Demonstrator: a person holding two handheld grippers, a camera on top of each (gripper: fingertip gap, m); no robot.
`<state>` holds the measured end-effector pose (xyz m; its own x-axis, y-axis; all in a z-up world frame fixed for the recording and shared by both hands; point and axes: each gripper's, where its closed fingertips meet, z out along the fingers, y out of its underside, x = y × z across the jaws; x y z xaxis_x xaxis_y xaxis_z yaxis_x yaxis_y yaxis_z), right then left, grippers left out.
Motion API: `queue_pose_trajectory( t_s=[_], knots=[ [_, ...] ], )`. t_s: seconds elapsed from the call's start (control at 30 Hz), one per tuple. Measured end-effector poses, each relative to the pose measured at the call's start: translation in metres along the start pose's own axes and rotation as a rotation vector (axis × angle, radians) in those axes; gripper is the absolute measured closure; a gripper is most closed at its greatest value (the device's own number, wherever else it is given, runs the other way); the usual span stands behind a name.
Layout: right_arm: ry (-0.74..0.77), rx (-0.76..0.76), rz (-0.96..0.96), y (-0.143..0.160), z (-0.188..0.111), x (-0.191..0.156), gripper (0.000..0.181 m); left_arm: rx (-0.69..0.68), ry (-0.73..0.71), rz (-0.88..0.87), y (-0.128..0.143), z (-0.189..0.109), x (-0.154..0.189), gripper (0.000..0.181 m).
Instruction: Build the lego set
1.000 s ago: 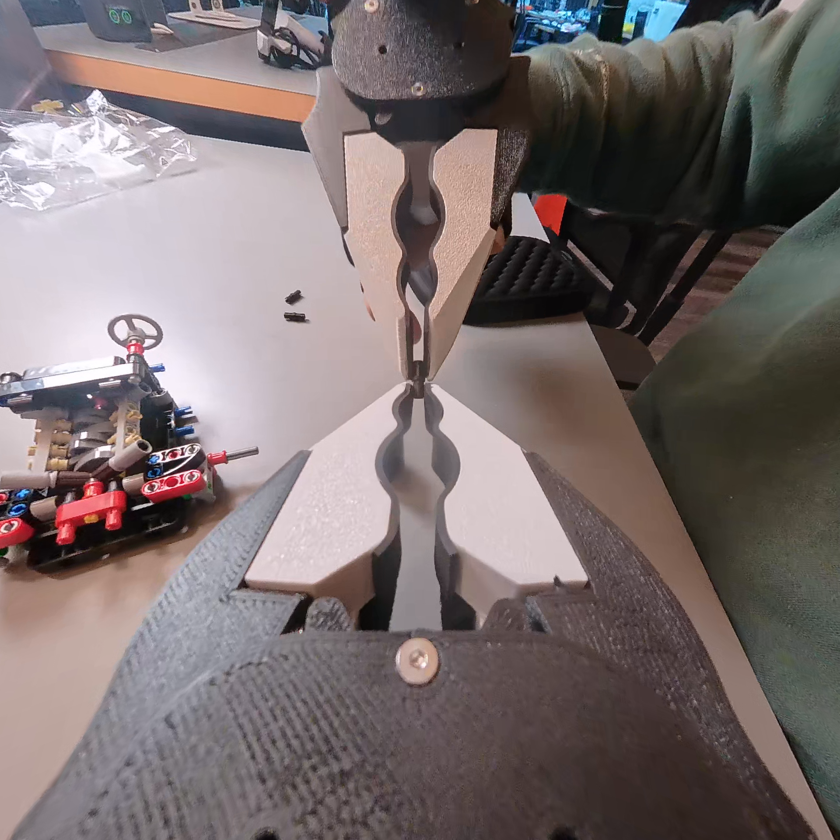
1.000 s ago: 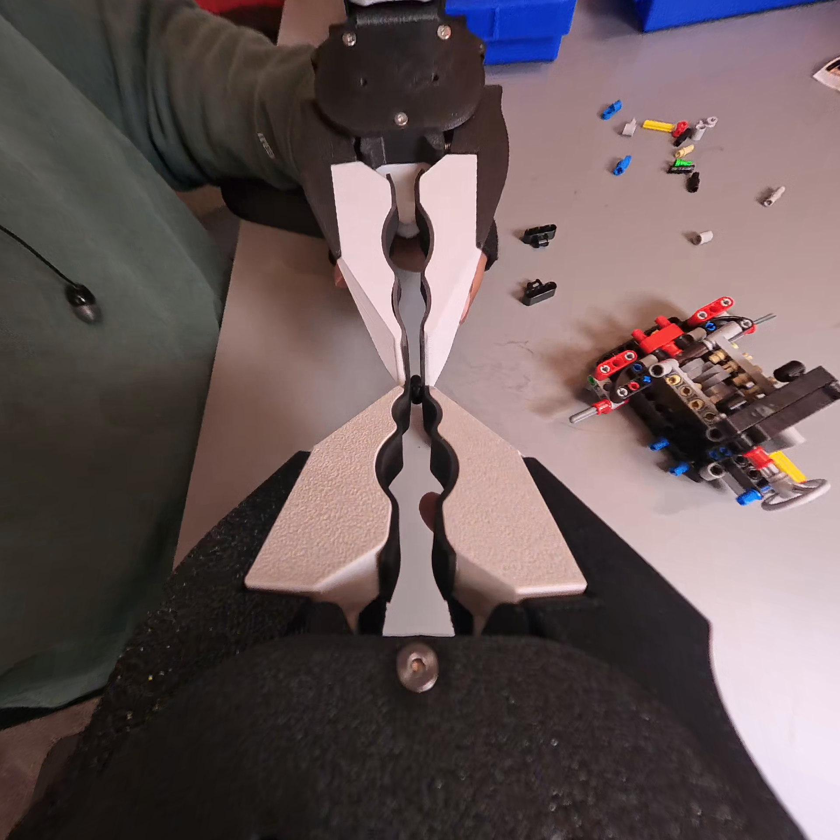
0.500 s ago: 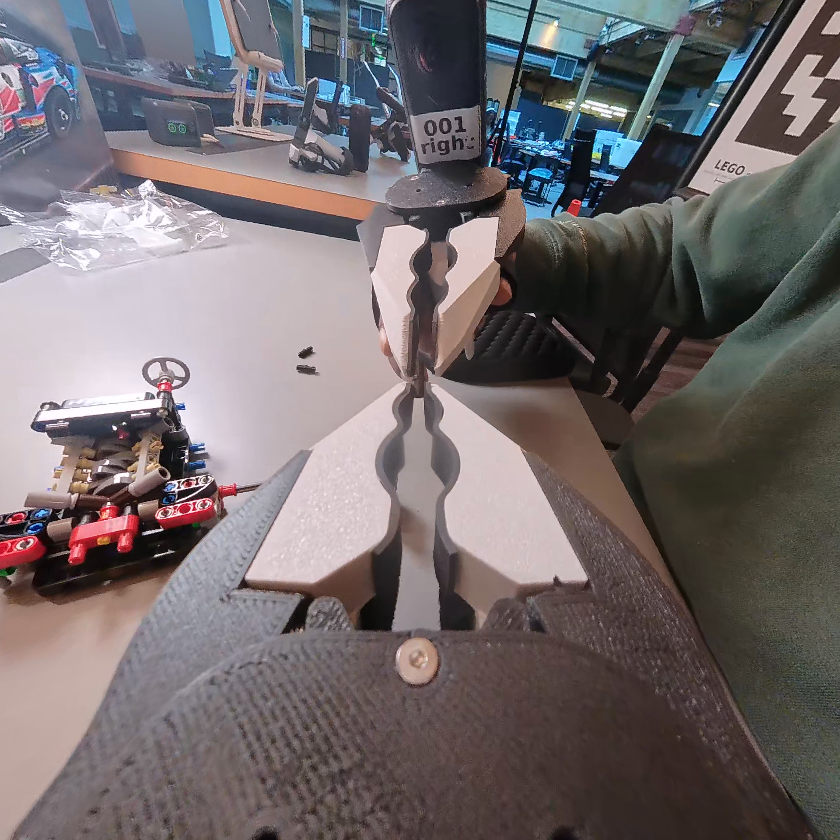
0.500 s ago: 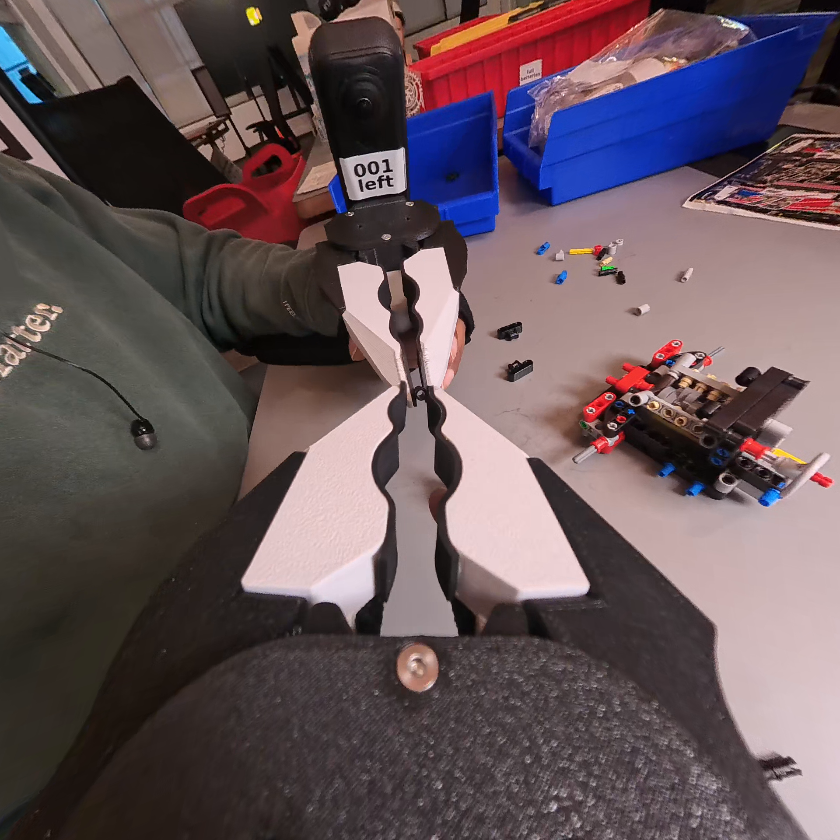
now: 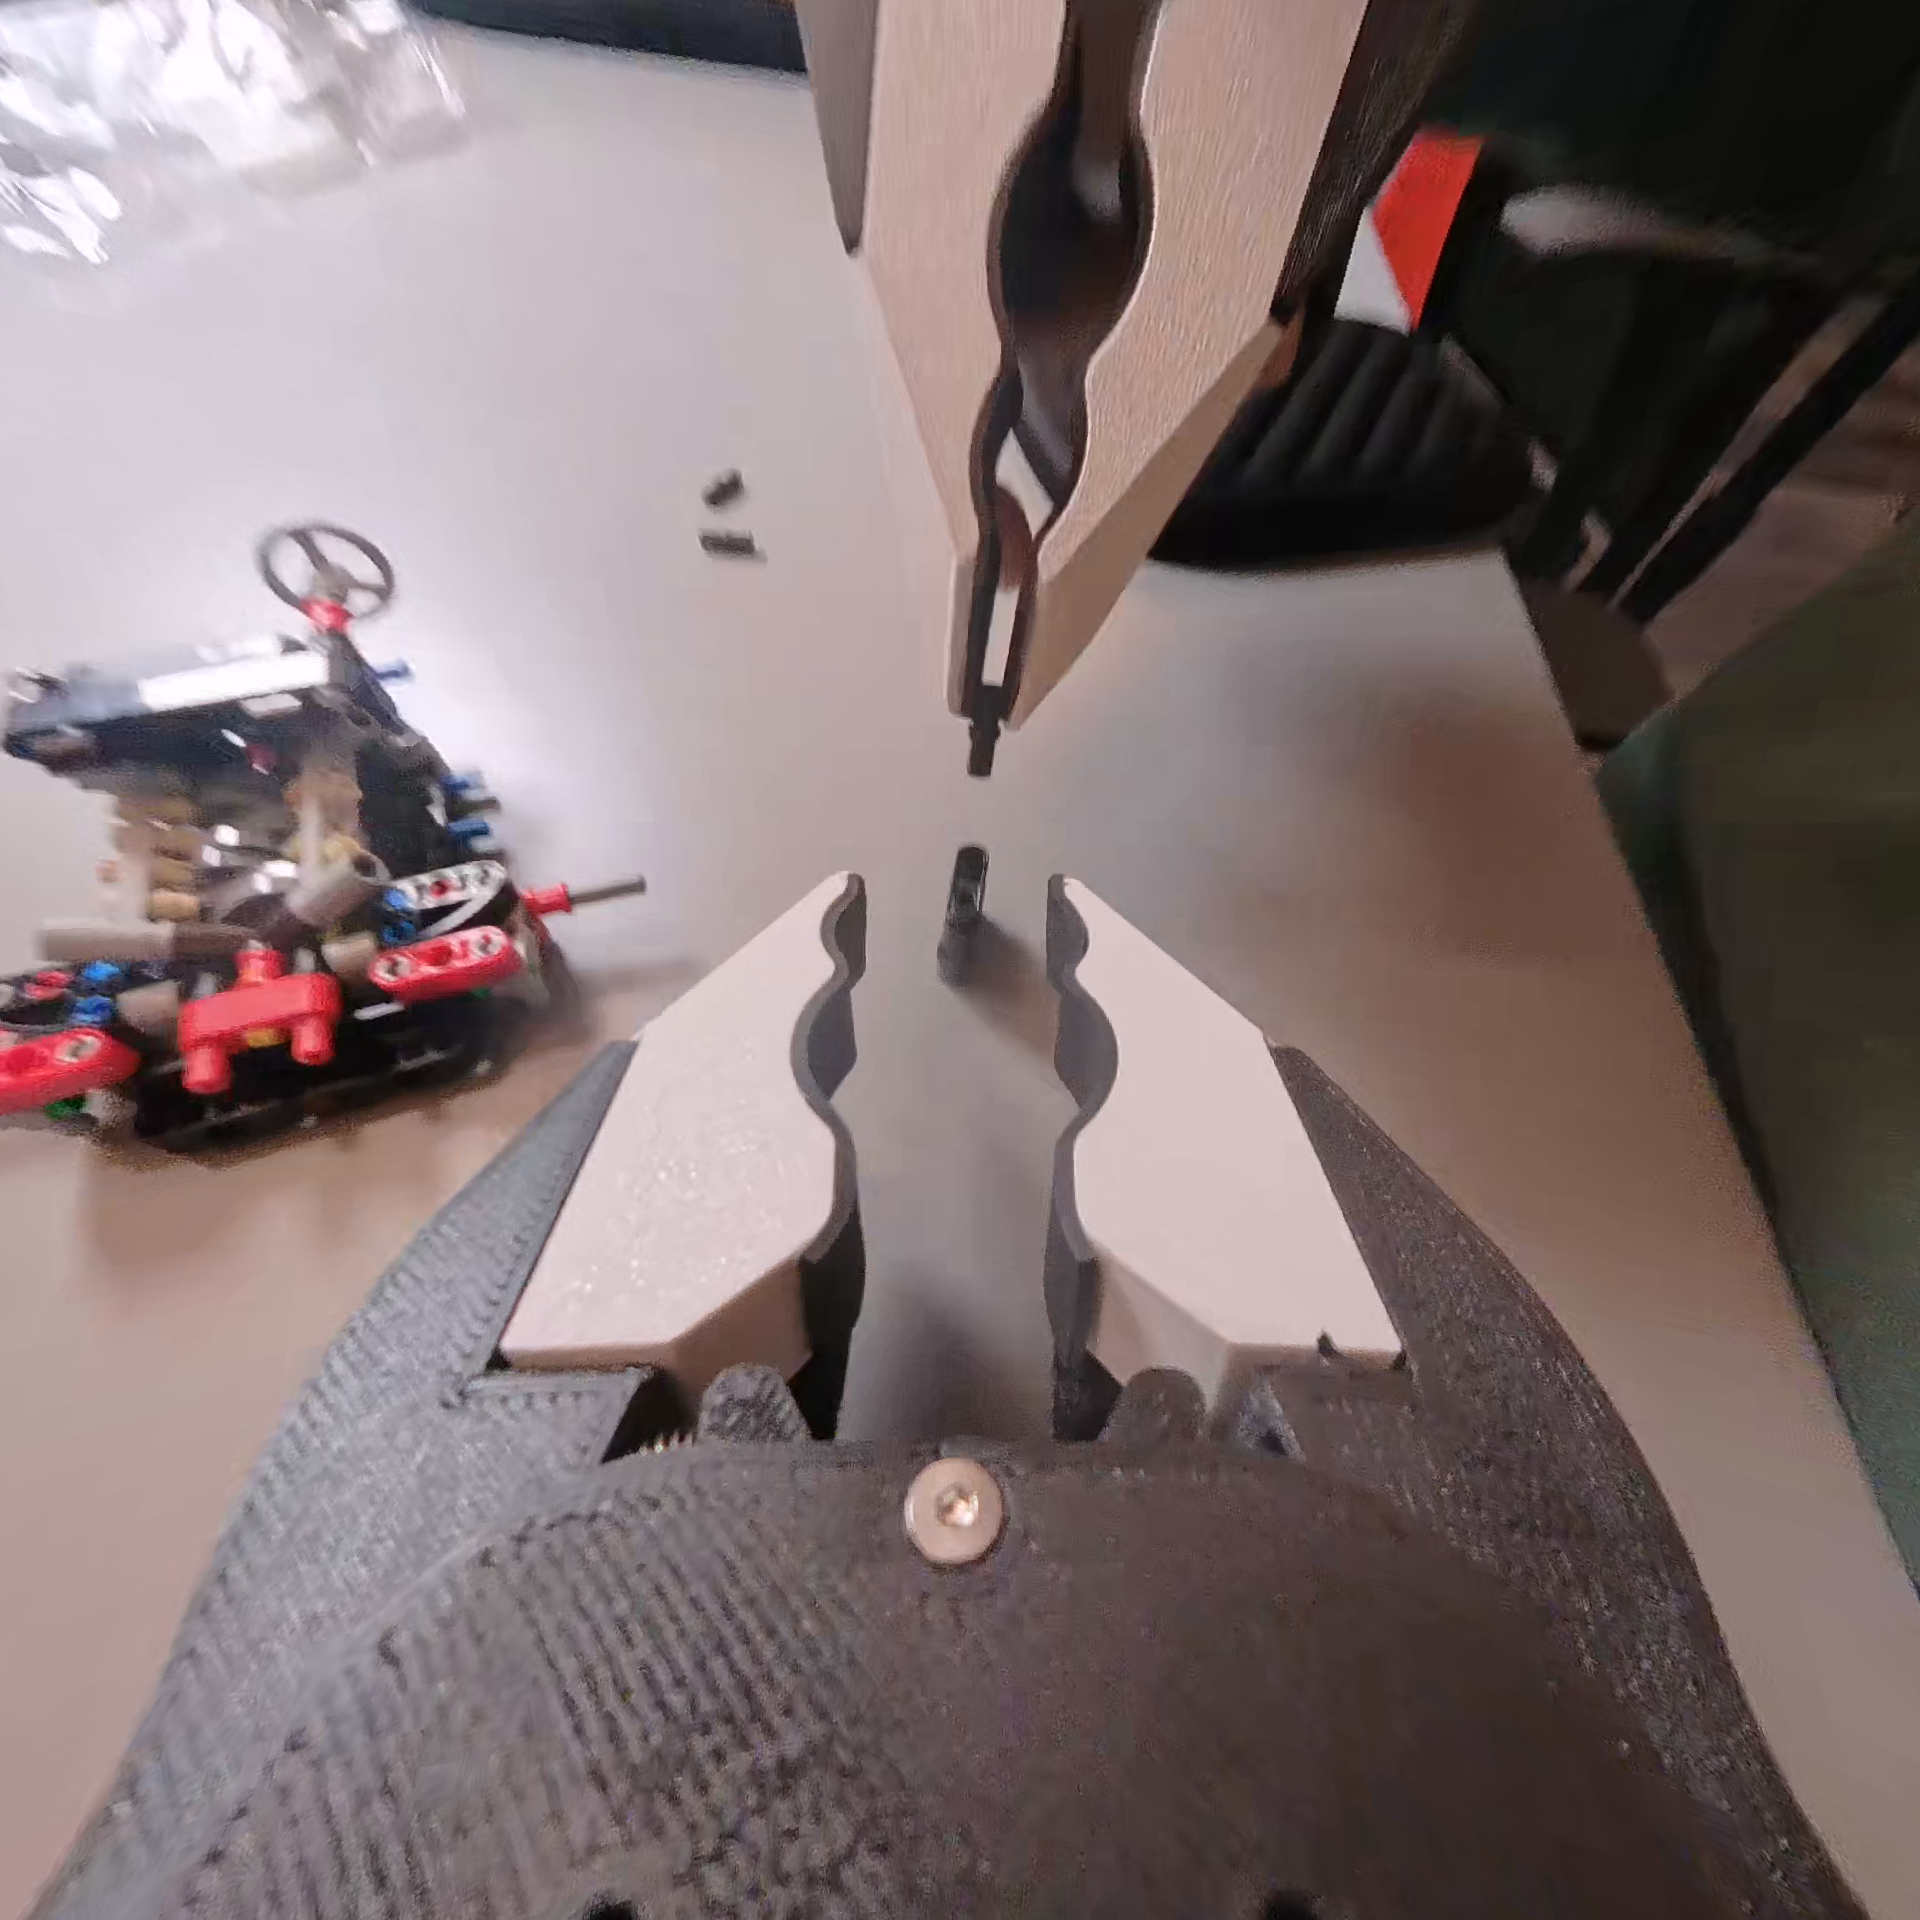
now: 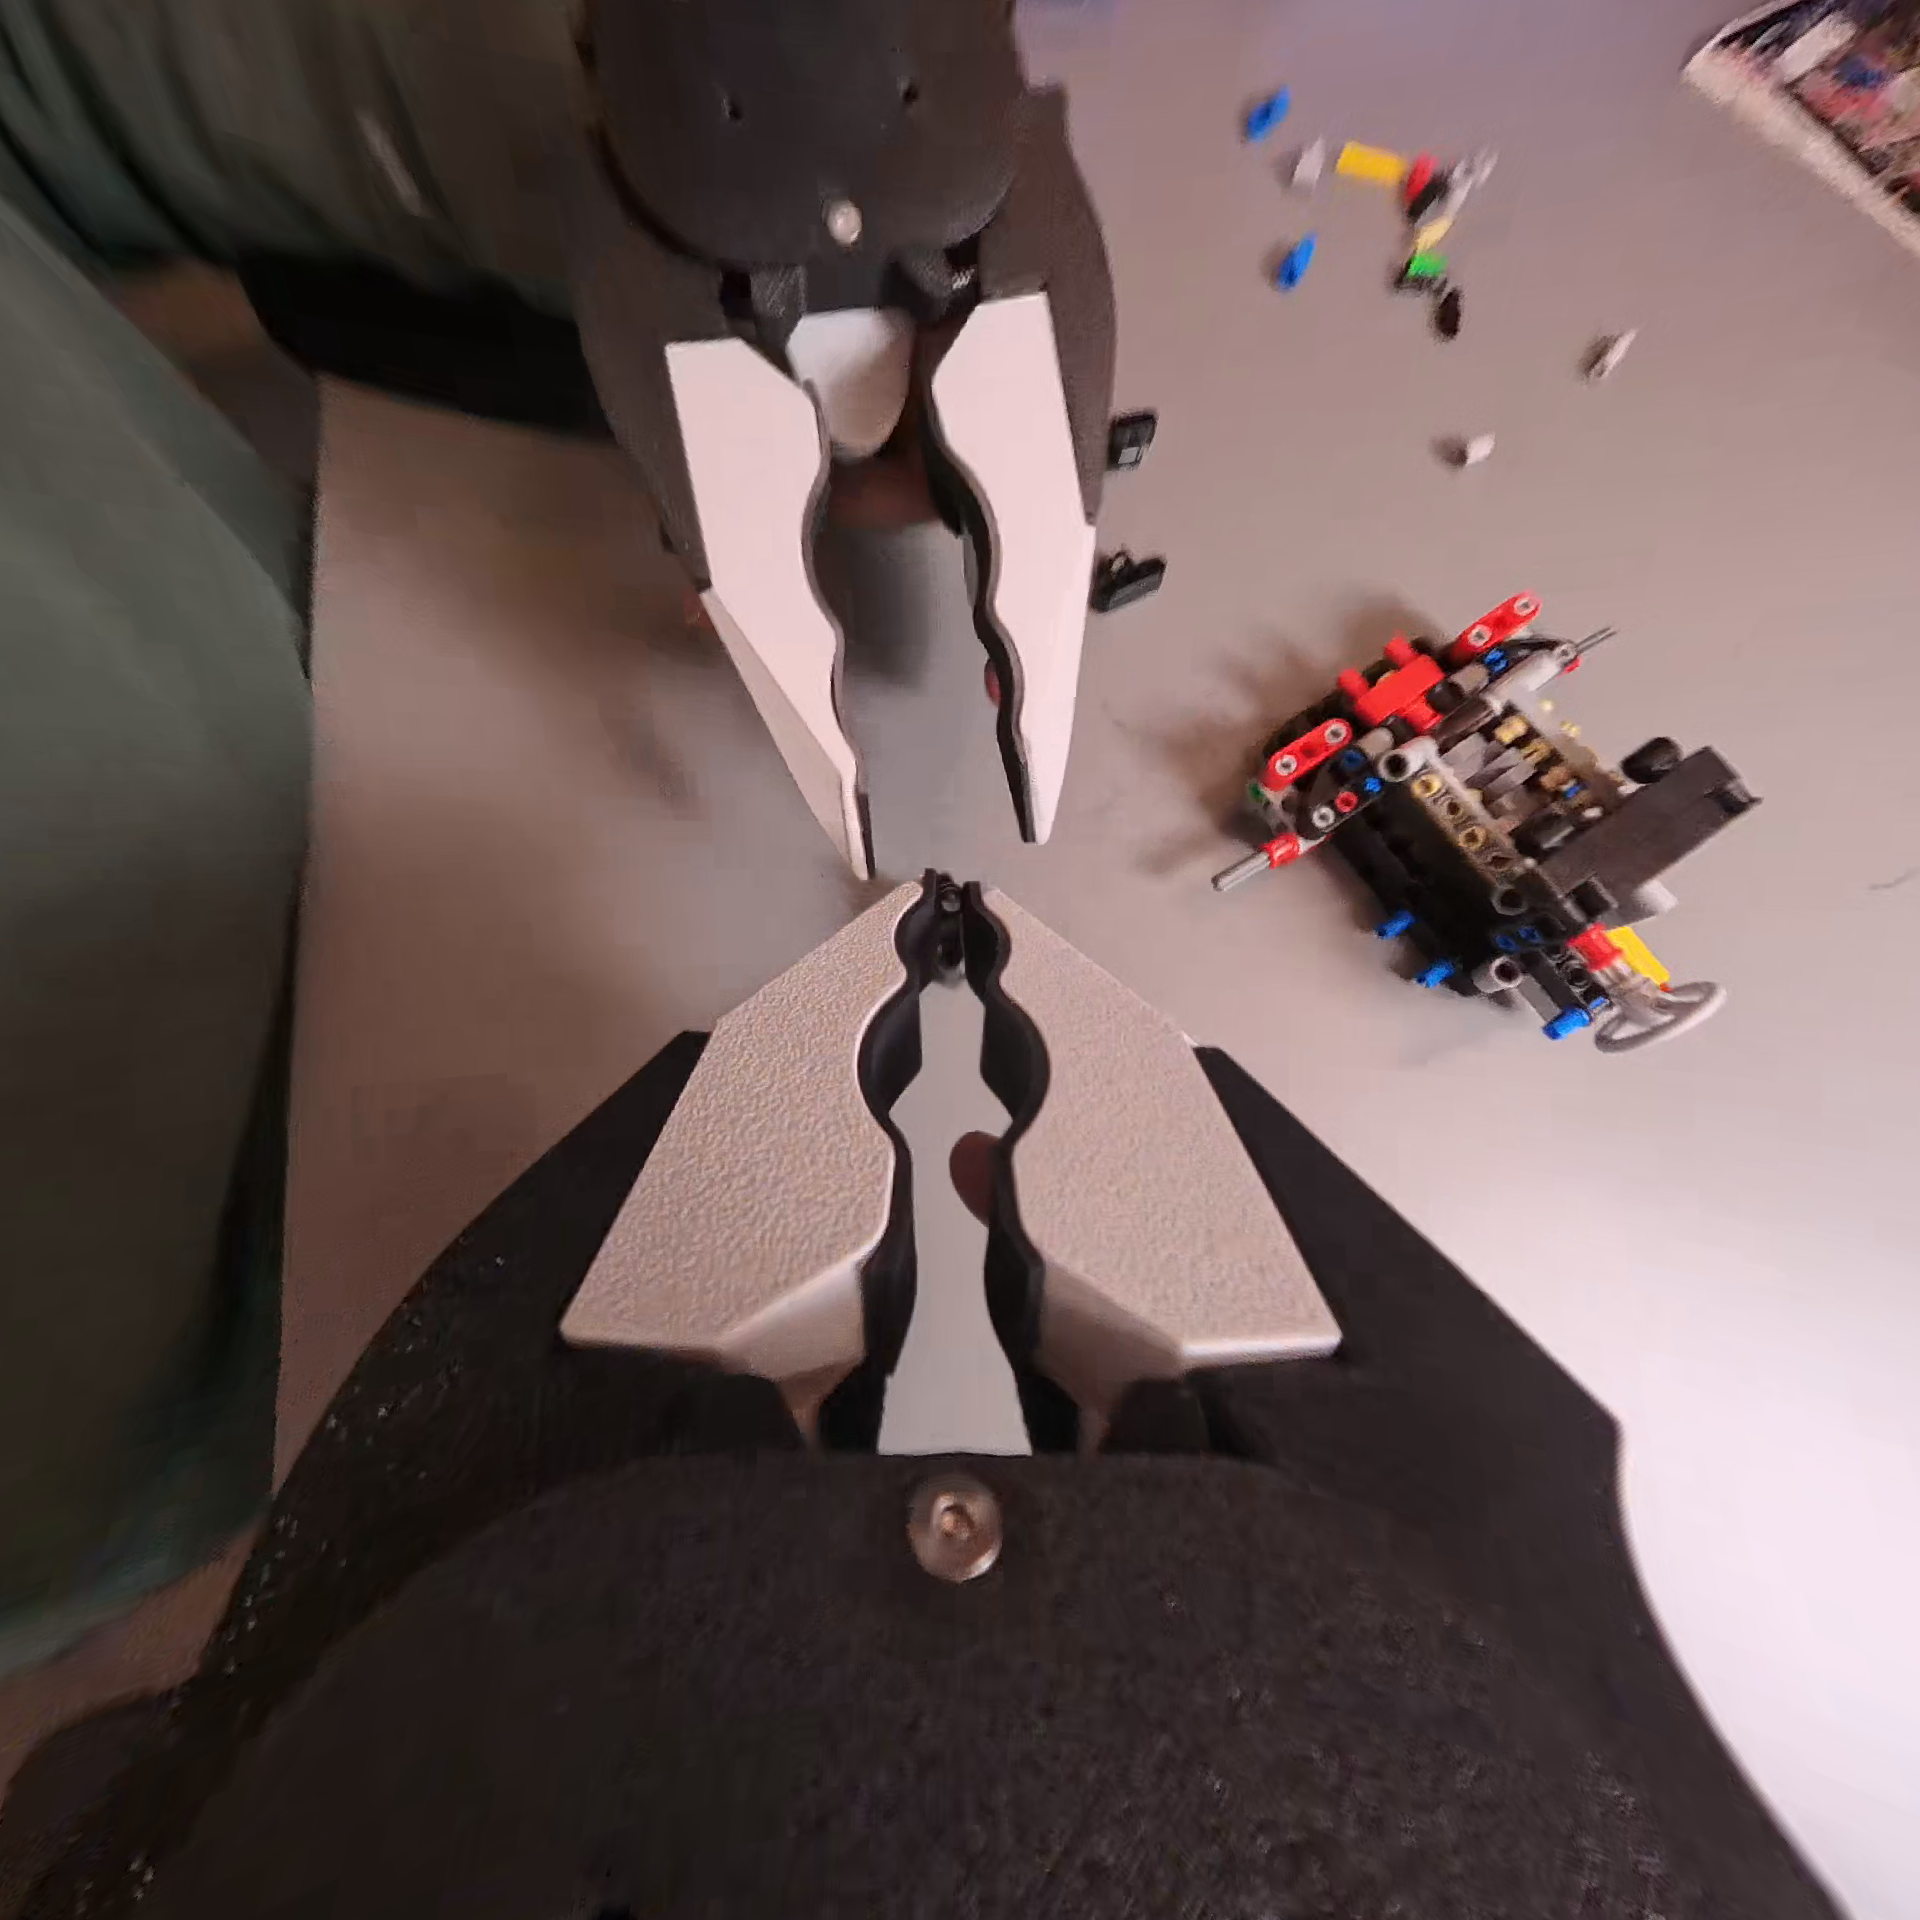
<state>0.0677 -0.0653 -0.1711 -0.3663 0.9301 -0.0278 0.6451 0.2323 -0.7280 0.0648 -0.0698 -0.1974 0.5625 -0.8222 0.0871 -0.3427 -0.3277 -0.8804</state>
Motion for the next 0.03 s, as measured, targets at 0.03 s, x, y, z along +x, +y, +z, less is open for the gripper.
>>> queue_pose_trajectory(
  t_s=[0.03],
  knots=[
    [0.006,-0.068,-0.034,0.0057,0.0032,-0.0003,0.179,-0.049,0.003,0.002,0.0083,0.0046,0.0006,0.149]
  ],
)
